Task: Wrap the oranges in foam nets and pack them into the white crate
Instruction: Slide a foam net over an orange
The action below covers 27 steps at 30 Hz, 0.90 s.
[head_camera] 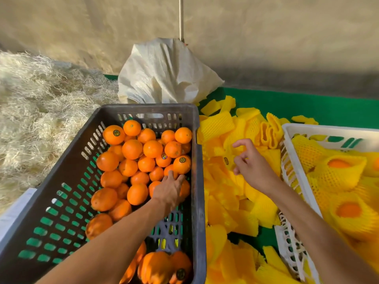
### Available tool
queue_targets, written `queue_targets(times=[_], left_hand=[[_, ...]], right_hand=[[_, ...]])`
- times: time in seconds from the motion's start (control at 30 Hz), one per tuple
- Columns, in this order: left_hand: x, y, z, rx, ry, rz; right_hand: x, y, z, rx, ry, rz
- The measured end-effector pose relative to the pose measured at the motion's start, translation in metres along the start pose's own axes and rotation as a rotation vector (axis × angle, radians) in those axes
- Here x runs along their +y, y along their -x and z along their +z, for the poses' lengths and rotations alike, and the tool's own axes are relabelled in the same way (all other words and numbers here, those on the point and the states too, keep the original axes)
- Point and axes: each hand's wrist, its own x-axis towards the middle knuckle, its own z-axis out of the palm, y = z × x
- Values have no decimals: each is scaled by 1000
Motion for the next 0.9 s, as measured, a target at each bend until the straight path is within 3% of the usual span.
queue_targets(times=[0.1, 0.2, 0.27, 0.4, 0.47, 0.53, 0.6, 0.7, 0.9], left_hand=[[3, -2, -2, -25, 45, -11], [-2, -6, -16, -75, 144, -65], [-8, -10, -37, -19, 223, -126], [-14, 1, -87, 400, 392, -175], [-5, 13, -106, 603, 592, -146], [14, 28, -124, 701, 881, -39], [40, 39, -138, 644, 1103, 97], [81, 38, -148, 502, 1211, 215], [120, 18, -130, 203, 1563, 277]], right_hand=[[-2, 2, -4, -30, -60, -6], [0, 2, -5, 39, -70, 0], [2, 0, -7, 102, -81, 9], [10, -4, -8, 212, 18, -18], [13, -4, -8, 238, 46, -38], [13, -5, -9, 259, -20, -86], [9, -4, -11, 268, -94, -150], [6, -4, -14, 242, -122, -167], [7, -5, -15, 232, -116, -259]])
